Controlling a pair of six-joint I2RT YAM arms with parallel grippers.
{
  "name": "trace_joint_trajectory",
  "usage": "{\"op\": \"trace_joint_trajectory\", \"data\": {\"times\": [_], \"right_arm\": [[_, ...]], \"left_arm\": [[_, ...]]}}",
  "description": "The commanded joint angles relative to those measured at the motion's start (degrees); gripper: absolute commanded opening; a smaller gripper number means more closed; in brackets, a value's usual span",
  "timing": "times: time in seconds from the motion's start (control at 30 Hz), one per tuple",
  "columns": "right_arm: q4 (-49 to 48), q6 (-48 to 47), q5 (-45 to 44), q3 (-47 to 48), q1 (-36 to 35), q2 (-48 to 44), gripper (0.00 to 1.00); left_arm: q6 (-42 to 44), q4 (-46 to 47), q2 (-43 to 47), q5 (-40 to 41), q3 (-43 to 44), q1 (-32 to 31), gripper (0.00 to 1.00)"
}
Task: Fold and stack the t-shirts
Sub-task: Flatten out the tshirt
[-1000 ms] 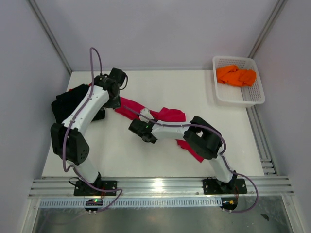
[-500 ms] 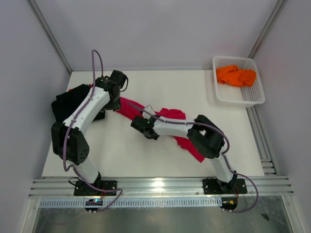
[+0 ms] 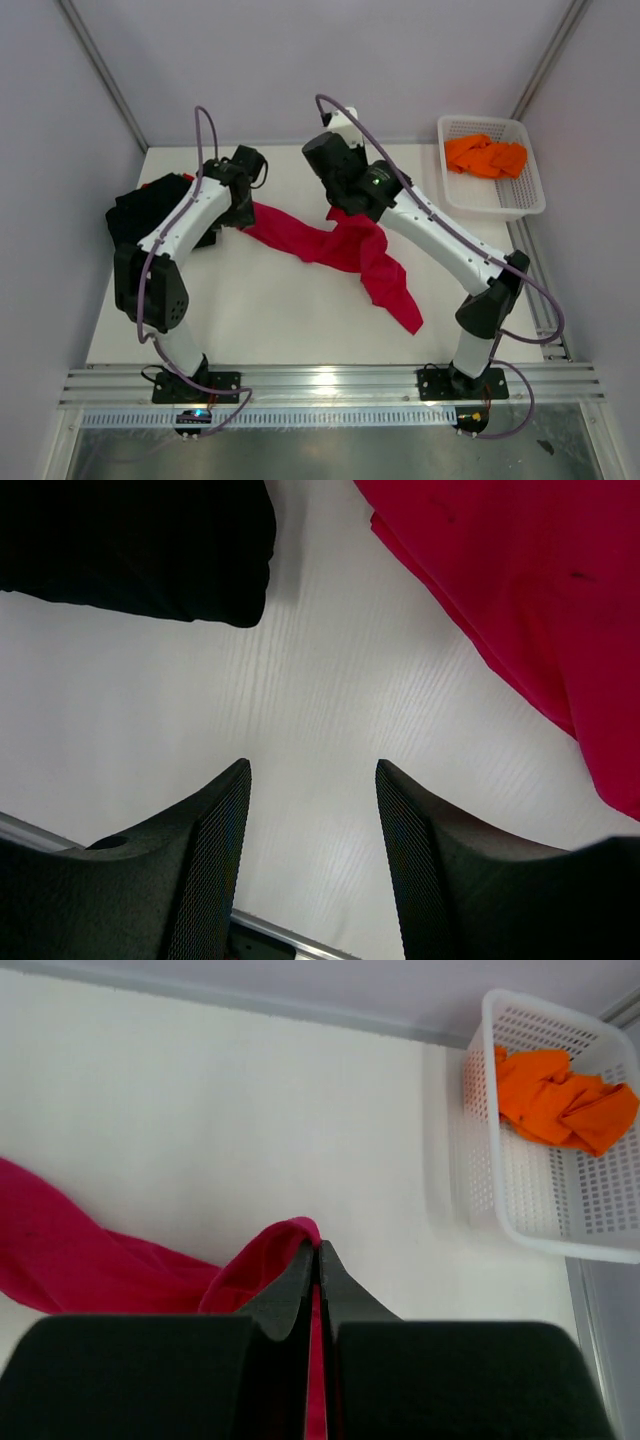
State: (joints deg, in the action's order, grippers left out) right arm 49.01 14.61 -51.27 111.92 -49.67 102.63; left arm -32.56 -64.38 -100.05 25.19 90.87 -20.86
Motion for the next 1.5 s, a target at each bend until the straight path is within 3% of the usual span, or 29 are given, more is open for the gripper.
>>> {"op": "trace_joint_trajectory", "data": {"times": [0.0,0.3,0.4,0.53,0.7,0.9,1.1,1.2,1.3,1.4,1.47], "right_arm": [[3.02,-2.66,-3.66,5.41,1.15,-0.76,0.03],[-1.98,-4.59,-12.63,9.72,4.31,-6.03,0.03],[-8.13,-8.97,-12.90,10.25,5.89,-9.36,0.03],[-18.93,-21.95,-13.51,13.48,6.43,-11.92,0.04],[-23.16,-28.93,-15.62,18.16,6.43,-12.62,0.04],[-26.95,-32.62,-16.23,17.20,6.43,-16.76,0.05],[-24.33,-31.14,-16.06,15.35,6.43,-17.73,0.06],[-23.09,-29.47,-15.53,14.21,6.43,-18.08,0.06],[-21.17,-28.06,-15.09,13.59,6.43,-17.90,0.06],[-18.97,-26.04,-14.65,13.15,6.34,-17.73,0.06],[-17.64,-23.85,-14.13,12.98,6.43,-17.64,0.06]], "left_arm": [[-0.67,1.89,-0.58,-0.84,0.80,0.03,0.55],[-1.28,1.63,-2.25,-1.81,1.41,0.03,0.55],[-1.72,1.45,-3.22,-1.90,1.85,0.03,0.55],[-2.33,1.45,-4.36,-2.60,2.21,0.03,0.55],[-3.48,1.80,-5.33,-4.27,2.29,0.03,0.54],[-4.71,2.33,-6.74,-5.85,2.47,0.03,0.54],[-8.13,4.35,-11.04,-10.06,3.35,0.03,0.54],[-10.33,8.38,-13.76,-18.57,3.79,0.03,0.53],[-13.05,16.55,-15.69,-34.03,3.26,-0.14,0.53],[-20.59,28.98,-16.32,-46.32,0.63,-0.58,0.53],[-27.89,35.17,-16.49,-49.52,-1.57,-1.72,0.53]]}}
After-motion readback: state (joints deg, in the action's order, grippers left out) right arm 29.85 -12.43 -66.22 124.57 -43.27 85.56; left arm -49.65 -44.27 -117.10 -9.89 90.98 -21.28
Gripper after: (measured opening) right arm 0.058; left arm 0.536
